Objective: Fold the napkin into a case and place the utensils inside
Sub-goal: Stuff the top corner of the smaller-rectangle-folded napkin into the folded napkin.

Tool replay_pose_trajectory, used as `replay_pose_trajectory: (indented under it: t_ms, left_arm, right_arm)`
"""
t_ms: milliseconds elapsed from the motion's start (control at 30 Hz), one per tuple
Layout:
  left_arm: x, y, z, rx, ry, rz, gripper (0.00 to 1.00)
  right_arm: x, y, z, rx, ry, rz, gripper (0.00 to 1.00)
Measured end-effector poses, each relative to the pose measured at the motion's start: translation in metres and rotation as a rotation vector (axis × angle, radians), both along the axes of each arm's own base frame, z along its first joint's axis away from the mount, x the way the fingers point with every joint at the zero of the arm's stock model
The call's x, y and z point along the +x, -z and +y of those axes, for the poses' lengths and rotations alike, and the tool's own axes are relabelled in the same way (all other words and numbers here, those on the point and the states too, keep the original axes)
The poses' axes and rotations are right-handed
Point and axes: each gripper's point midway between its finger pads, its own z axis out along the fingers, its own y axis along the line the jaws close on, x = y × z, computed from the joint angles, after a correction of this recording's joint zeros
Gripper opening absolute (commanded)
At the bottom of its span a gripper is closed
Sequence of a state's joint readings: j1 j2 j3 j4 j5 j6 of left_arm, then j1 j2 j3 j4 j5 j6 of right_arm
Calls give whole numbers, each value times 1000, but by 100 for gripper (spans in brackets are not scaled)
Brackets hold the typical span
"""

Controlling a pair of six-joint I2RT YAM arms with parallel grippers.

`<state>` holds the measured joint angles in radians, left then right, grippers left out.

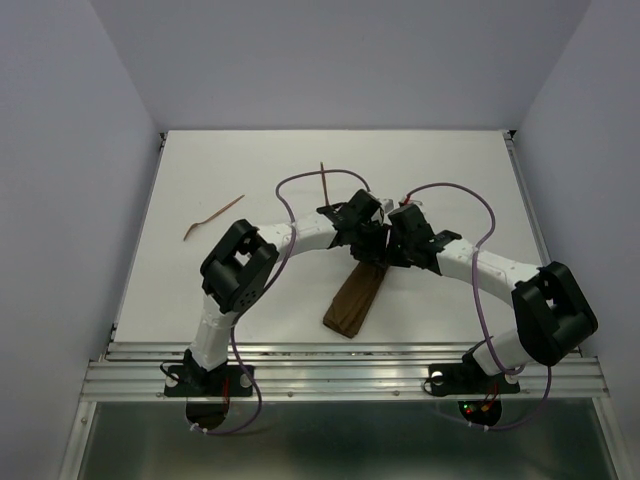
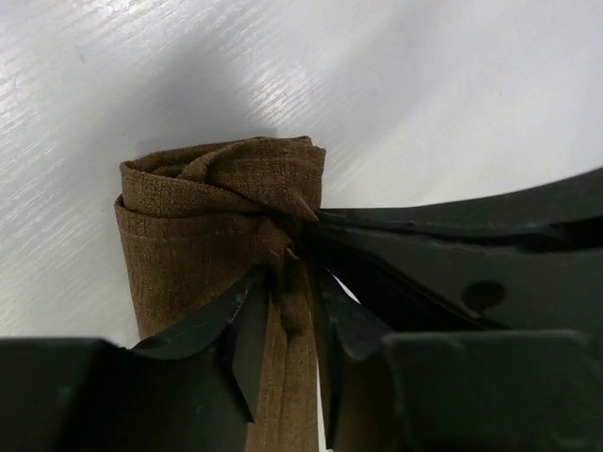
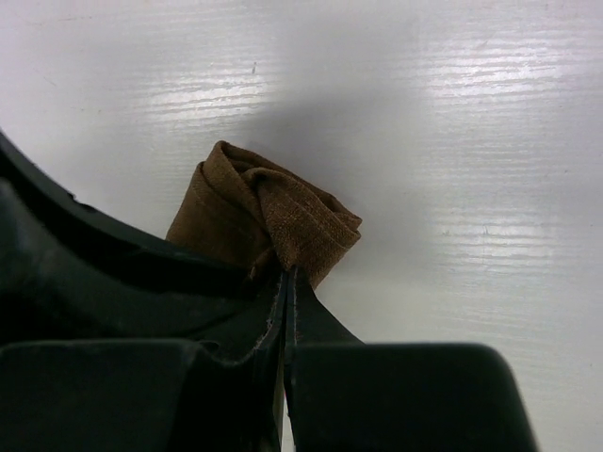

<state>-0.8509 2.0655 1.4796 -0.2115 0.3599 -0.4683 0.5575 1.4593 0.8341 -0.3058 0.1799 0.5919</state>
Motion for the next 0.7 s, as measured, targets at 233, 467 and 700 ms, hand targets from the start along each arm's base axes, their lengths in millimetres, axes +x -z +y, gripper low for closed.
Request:
replay_pose_trajectory:
  t_ms: [233,467,700]
  left_arm:
    - [-1,-19,6,6,0,-32,40]
    - [1,-26,15,22,-25,-67,55]
    - [1,-23,19,31,-23,-72,11]
  right_arm:
    - [0,0,0,1,-1,-1,1]
    - [1,-1,1,3,-1,-6,1]
    - [1,0,1,3,-1,-4,1]
